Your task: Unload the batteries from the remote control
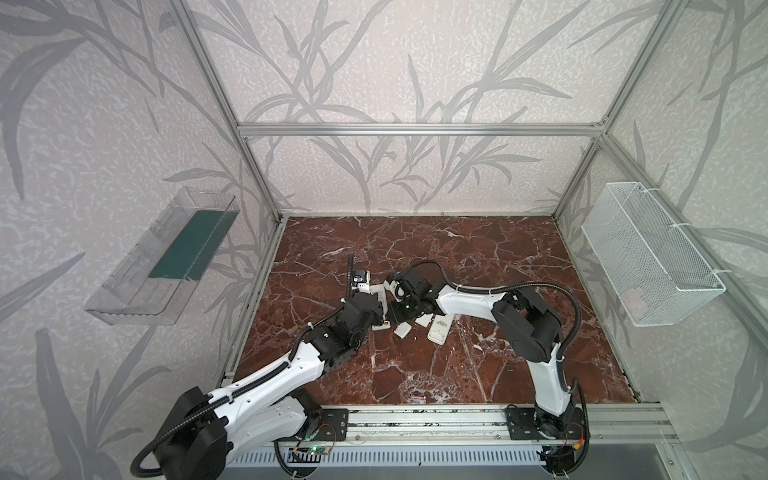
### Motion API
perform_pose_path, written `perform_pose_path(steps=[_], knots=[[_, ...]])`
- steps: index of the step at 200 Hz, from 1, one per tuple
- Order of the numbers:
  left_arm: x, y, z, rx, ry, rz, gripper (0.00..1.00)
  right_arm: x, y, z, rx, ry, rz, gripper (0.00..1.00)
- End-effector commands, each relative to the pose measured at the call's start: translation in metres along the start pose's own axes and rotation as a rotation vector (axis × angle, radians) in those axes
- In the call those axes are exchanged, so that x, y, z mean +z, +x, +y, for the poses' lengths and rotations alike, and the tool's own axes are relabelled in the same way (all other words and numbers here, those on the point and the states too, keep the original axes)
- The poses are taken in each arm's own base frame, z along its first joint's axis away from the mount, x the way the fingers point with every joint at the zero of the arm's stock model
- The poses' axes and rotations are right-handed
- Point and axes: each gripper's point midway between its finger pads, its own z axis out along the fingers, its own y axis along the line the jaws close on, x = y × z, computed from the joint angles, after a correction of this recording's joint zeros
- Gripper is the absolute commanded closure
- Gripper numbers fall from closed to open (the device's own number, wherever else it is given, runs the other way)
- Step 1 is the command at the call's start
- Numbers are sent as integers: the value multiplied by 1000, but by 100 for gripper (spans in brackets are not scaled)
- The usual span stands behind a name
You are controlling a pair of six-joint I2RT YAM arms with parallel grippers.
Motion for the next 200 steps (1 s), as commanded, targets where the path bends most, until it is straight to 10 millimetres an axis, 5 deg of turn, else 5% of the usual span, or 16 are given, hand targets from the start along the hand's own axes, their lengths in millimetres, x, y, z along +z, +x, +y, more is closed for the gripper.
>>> perform_pose_path(steps=[1,40,111,159,200], knots=[[1,15,6,-19,-37,57,100,3,25,3,4,9,70,86],[2,31,17,54,-126,136,100,-5,18,11,7,-7,45,84],[-3,41,39,-134,-149,17,100,-32,-23,19,-9,-22,-32,59],[-11,35,45,-197,-121,-57,100,-18,-38,10,-40,5,-8,56],[-13,36,48,-254,-99,-83,100,0,-30,-9,-40,51,36,62]])
